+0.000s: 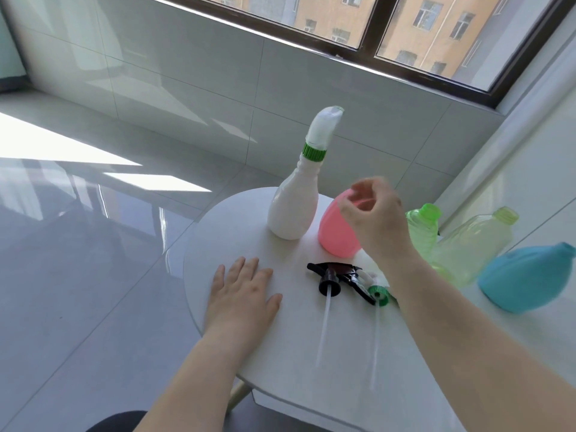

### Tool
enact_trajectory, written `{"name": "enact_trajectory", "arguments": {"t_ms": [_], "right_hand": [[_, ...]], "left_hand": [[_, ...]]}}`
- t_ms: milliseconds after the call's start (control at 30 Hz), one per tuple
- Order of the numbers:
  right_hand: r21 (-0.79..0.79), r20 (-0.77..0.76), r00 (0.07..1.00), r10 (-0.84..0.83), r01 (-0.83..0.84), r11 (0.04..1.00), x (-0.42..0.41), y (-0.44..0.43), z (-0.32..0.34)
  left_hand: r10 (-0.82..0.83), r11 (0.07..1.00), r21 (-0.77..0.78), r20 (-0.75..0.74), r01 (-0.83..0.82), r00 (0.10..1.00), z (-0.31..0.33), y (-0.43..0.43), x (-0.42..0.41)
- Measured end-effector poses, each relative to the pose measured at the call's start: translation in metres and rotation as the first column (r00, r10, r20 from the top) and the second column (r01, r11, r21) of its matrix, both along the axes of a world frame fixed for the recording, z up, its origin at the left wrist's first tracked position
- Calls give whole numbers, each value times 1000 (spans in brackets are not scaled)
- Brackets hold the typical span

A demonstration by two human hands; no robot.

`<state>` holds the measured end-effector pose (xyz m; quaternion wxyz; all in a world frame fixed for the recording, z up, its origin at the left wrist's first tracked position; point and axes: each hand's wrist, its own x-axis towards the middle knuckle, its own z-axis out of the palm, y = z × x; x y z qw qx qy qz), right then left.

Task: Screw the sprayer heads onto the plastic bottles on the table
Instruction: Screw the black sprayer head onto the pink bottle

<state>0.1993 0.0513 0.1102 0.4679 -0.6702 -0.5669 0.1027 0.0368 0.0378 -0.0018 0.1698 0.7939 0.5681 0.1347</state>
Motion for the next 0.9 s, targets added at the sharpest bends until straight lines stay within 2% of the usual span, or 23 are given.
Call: {"name": "enact_trajectory", "arguments": {"t_ms": [33, 100, 133, 300, 367, 533, 633, 733, 833, 900], "right_hand": [[-125, 51, 999, 7, 0, 992, 3, -9, -6], [-410, 149, 989, 15, 48, 911, 6, -21, -21], [-484, 205, 979, 6, 96, 870, 6, -24, -28], [-629, 403, 915, 19, 262, 732, -11, -23, -46], [-660, 426, 904, 32, 287, 694, -15, -20, -52], [-685, 407, 913, 32, 282, 672, -14, -20, -50], [-715, 328, 944, 45, 216, 665, -8, -24, -45], [-706, 161, 986, 43, 85, 703, 2, -30, -34], [-591, -175, 984, 10, -113, 798, 15, -42, -19], [-462, -436, 900, 13, -236, 855, 23, -52, -11]], "left_hand": [[3, 1000, 4, 6, -3, 1000, 1, -1, 0], [5, 1000, 8, 12, -5, 1000, 2, -2, 0], [4, 1000, 10, 12, -4, 1000, 3, -3, 0], [-3, 1000, 19, 25, 3, 1000, 2, -5, -2], [-9, 1000, 24, 29, 9, 1000, 1, -5, -3], [-10, 999, 43, 65, 7, 998, -1, -3, -5], [-10, 999, 51, 70, 6, 997, -2, -3, -5], [-4, 998, 63, 74, 0, 997, -2, -3, -5], [-1, 997, 71, 81, -5, 997, -1, -4, -5], [-1, 997, 76, 84, -5, 996, 0, -4, -5]]}}
